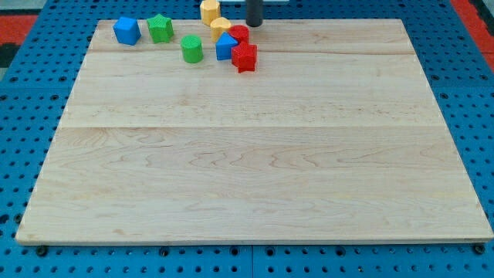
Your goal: Separate the red star with the blue triangle from the group of blocks
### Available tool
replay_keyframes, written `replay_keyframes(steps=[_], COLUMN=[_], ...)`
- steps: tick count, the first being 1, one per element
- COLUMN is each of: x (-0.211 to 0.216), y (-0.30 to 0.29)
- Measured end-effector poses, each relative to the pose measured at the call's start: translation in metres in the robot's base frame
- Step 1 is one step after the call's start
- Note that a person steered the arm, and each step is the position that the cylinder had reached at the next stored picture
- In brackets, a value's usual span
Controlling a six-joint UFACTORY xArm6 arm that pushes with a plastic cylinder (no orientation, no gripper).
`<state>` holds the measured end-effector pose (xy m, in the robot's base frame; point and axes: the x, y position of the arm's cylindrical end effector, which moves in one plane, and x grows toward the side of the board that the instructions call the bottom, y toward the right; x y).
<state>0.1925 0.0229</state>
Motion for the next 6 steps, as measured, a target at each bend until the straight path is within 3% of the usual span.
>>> replay_keyframes(steps=[1,2,3,4,5,6], x=[0.001,0.014,0.095,0.122,0.144,0.214], y=[-0.018,-0.081,-0.073,-0.023,0.069,0.106])
